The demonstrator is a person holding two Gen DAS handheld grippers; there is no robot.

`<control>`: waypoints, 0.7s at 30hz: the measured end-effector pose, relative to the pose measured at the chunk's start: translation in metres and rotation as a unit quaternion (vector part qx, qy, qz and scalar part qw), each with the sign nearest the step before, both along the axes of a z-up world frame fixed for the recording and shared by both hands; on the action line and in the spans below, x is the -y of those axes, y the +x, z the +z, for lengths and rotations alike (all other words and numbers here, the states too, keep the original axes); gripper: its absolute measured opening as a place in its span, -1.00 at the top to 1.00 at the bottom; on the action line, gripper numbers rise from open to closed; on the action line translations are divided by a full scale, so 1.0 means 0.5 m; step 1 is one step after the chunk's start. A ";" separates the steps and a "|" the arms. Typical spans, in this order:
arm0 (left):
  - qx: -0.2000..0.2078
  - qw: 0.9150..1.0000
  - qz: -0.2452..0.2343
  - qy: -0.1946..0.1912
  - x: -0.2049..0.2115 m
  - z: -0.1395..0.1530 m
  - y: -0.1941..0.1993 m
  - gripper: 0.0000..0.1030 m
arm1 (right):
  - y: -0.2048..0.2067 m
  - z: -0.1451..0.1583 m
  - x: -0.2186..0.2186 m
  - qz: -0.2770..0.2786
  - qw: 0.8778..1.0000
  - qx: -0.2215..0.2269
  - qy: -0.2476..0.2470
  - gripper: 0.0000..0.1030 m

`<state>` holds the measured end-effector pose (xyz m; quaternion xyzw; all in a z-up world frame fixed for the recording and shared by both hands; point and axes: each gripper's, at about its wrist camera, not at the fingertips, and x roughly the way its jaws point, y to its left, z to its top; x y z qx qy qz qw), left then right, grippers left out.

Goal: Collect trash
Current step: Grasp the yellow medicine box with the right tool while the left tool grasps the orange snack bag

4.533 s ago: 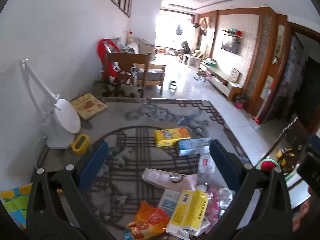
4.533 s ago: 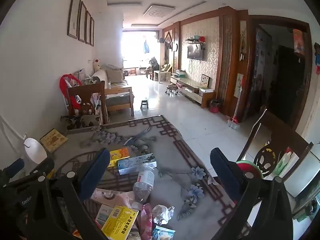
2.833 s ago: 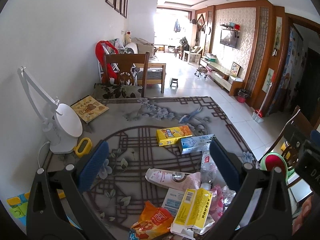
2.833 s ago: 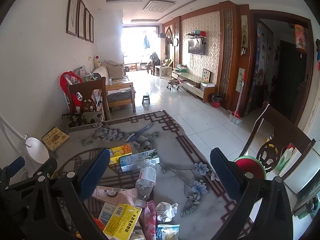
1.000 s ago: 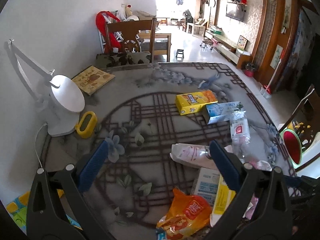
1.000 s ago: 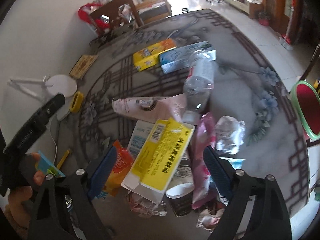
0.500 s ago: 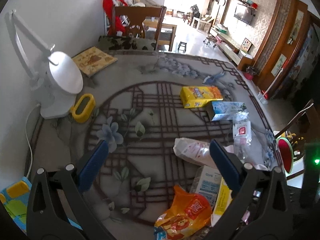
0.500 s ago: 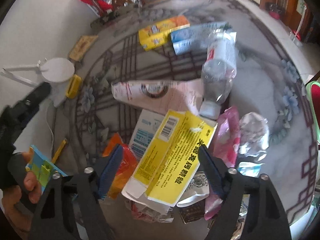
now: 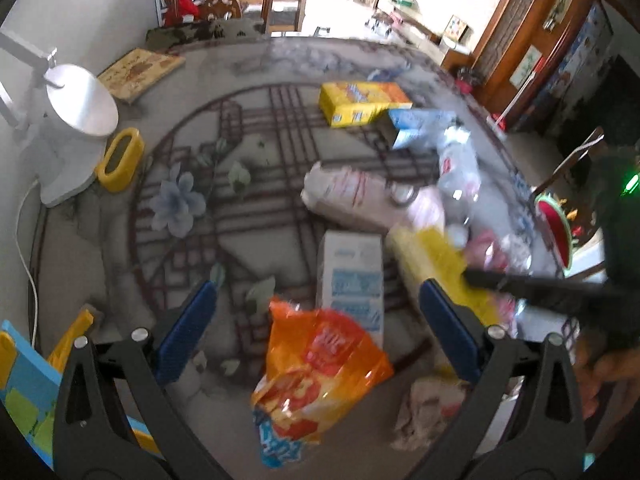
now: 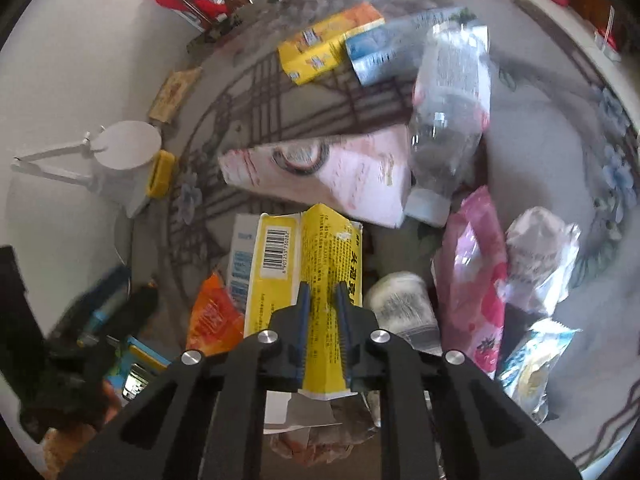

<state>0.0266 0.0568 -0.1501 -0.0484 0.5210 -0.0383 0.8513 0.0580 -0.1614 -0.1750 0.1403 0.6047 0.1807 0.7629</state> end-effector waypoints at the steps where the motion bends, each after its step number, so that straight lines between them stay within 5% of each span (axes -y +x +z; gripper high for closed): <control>1: -0.008 1.000 -0.003 0.002 -0.004 -0.005 -0.004 -0.93 | -0.002 0.015 0.006 -0.004 1.000 0.014 0.002 0.76; 7: -0.049 0.997 -0.057 0.020 0.011 -0.046 -0.042 -0.93 | -0.004 0.065 0.034 -0.023 0.998 0.050 0.004 0.75; 13: -0.086 0.994 -0.064 0.016 0.026 -0.113 -0.067 -0.47 | -0.027 0.082 0.052 -0.031 0.998 0.054 0.016 0.74; 20: -0.021 0.999 -0.039 0.005 0.026 -0.045 -0.095 -0.15 | -0.058 0.109 0.073 -0.033 0.997 0.069 0.022 0.74; 21: -0.010 0.999 -0.034 0.005 0.027 -0.033 -0.097 0.53 | -0.063 0.114 0.075 -0.033 0.997 0.073 0.021 0.74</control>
